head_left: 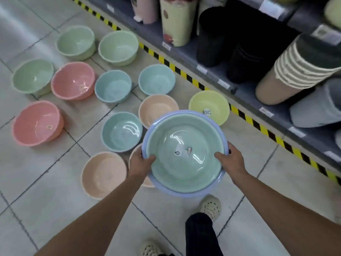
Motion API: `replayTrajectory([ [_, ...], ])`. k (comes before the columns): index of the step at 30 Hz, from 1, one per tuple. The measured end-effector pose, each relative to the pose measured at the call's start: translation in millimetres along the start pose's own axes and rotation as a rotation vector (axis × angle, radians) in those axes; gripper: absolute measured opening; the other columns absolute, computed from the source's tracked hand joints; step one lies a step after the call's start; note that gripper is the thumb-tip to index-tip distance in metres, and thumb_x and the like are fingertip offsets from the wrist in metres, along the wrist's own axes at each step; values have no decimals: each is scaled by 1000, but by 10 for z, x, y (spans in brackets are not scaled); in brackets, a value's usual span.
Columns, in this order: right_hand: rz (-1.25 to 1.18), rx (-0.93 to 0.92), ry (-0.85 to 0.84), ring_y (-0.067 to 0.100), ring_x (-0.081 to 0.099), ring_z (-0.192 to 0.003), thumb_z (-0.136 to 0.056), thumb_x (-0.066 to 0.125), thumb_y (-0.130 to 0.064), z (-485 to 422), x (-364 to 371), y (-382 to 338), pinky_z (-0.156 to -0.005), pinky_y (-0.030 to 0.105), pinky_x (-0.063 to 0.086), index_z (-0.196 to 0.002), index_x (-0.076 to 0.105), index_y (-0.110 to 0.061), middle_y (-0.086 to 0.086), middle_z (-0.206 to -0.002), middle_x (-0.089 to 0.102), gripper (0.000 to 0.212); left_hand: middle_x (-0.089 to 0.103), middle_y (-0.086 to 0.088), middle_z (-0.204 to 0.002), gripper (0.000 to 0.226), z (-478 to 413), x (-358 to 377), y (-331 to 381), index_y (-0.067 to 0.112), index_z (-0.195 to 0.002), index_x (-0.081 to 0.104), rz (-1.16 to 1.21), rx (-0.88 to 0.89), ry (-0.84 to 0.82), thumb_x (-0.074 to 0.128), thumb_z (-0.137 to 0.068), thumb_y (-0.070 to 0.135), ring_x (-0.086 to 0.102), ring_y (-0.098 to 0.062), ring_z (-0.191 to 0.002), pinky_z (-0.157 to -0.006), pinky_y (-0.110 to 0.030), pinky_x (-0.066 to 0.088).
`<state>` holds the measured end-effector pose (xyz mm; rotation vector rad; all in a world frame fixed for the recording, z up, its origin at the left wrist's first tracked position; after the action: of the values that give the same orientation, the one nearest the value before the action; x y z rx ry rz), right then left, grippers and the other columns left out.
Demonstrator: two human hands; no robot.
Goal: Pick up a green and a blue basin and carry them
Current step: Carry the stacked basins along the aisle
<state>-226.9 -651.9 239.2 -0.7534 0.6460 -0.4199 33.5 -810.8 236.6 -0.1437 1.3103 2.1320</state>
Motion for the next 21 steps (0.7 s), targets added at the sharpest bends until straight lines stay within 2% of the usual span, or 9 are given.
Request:
replayTrajectory([
  [2, -35, 29, 40, 17, 64, -83, -82, 68, -7, -125, -335, 41, -68, 29, 50, -105, 67, -21, -1, -92, 69, 27, 66, 10, -85, 45, -89, 346, 230, 20, -103, 62, -41, 13, -37, 70, -62, 36, 63, -16, -80, -69, -24, 44],
  [5, -51, 60, 93, 12, 63, -81, -82, 68, -7, -368, -748, 121, -67, 29, 50, -103, 66, -23, -2, -90, 68, 26, 64, 11, -80, 28, -222, 824, 469, 19, -105, 64, -93, 0, -80, 75, -80, 15, 61, -17, -77, -58, -13, 41],
  [6, -49, 67, 101, 12, 62, -79, -82, 67, -6, -466, -861, 144, -66, 29, 50, -102, 66, -21, -1, -89, 68, 24, 64, 13, -79, 28, -271, 962, 532, 18, -106, 64, -106, 5, -89, 74, -80, 15, 62, -17, -77, -59, -13, 42],
  [9, -42, 95, 104, 19, 62, -79, -82, 67, -6, -787, -1128, 186, -65, 29, 49, -102, 66, -15, 2, -89, 67, 21, 68, 9, -82, 38, -432, 1322, 710, 15, -111, 69, -133, -19, -89, 71, -74, 22, 66, -24, -85, -66, -26, 46],
  [12, -51, 108, 92, 22, 63, -83, -82, 67, -6, -1115, -1300, 178, -66, 30, 48, -102, 65, -18, 2, -91, 67, 23, 70, 1, -91, 39, -652, 1632, 832, 11, -117, 69, -134, -39, -80, 73, -78, 18, 65, -25, -88, -76, -28, 44],
  [15, -43, 111, 82, 11, 62, -79, -82, 67, -6, -1424, -1374, 125, -61, 26, 46, -103, 64, -21, -2, -90, 67, 26, 70, -3, -96, 37, -882, 1856, 922, 10, -118, 69, -143, -63, -66, 73, -82, 13, 64, -26, -89, -77, -28, 43],
  [18, -47, 127, 74, 17, 63, -81, -82, 67, -7, -1734, -1381, 88, -66, 30, 48, -107, 66, -19, 1, -93, 69, 28, 73, -3, -95, 37, -1114, 2002, 999, 14, -114, 69, -148, -68, -58, 70, -77, 20, 65, -26, -86, -75, -29, 44],
  [21, -74, 146, 75, 22, 65, -85, -81, 67, -7, -2028, -1337, 28, -70, 32, 50, -106, 66, -19, 2, -94, 69, 27, 73, -1, -90, 28, -1387, 2089, 1074, 16, -108, 69, -160, -70, -64, 70, -80, 13, 65, -24, -82, -73, -28, 45],
])
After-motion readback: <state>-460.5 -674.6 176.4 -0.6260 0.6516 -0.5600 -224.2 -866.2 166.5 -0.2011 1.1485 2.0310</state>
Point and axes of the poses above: each hand's wrist, its own z-axis away from the middle knuckle, its own x-axis out of the palm, y = z × x, the point moved 1 cm from there along -z, towards the middle knuckle
